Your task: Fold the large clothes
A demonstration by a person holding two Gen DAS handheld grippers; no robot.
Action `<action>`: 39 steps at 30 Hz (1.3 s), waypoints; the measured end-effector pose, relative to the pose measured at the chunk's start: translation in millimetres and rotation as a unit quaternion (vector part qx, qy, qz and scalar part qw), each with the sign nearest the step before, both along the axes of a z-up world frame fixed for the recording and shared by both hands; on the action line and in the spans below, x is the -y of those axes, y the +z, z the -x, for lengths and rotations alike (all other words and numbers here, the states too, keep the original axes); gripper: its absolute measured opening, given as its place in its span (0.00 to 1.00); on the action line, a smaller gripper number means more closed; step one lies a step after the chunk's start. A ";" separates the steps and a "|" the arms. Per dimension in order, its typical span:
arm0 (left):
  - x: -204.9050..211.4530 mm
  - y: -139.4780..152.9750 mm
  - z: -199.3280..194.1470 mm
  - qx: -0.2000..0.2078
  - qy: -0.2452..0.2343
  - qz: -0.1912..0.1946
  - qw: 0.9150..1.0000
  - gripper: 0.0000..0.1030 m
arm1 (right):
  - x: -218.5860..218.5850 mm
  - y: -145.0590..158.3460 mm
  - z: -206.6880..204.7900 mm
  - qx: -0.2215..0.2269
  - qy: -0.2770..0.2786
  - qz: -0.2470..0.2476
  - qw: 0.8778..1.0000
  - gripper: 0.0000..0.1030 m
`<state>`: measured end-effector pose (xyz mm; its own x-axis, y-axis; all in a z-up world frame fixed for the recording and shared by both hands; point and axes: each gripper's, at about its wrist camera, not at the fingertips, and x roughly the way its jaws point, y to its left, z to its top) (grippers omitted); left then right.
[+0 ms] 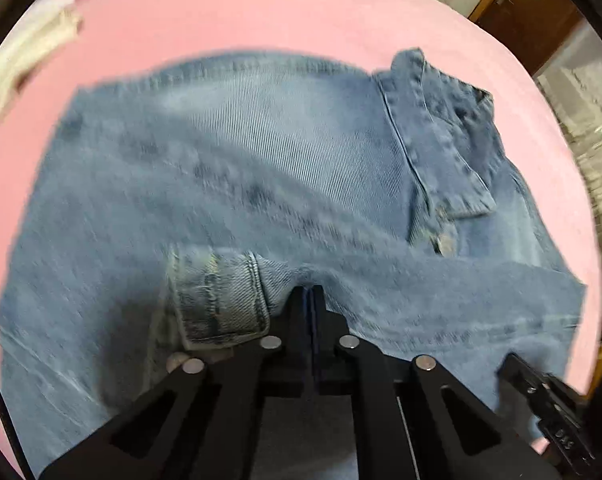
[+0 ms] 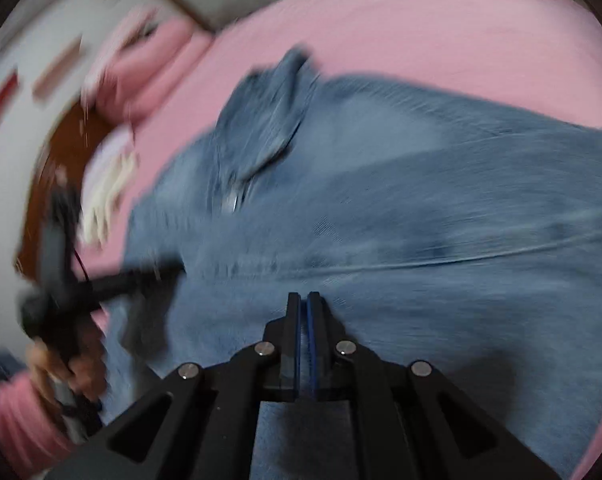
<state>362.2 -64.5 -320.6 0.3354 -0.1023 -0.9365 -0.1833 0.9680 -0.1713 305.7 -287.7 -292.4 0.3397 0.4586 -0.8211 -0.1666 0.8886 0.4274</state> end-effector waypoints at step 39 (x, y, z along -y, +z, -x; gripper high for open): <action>-36.3 2.9 -13.2 0.014 -0.005 0.011 1.000 0.01 | 121.9 9.5 1.2 0.079 -0.217 0.138 0.963 0.00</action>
<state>375.3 -28.2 -317.7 0.3601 -0.1261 -0.9243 -0.1688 0.9657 -0.1975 304.6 -409.6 -282.9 0.5811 0.0179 -0.8137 0.2015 0.9655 0.1652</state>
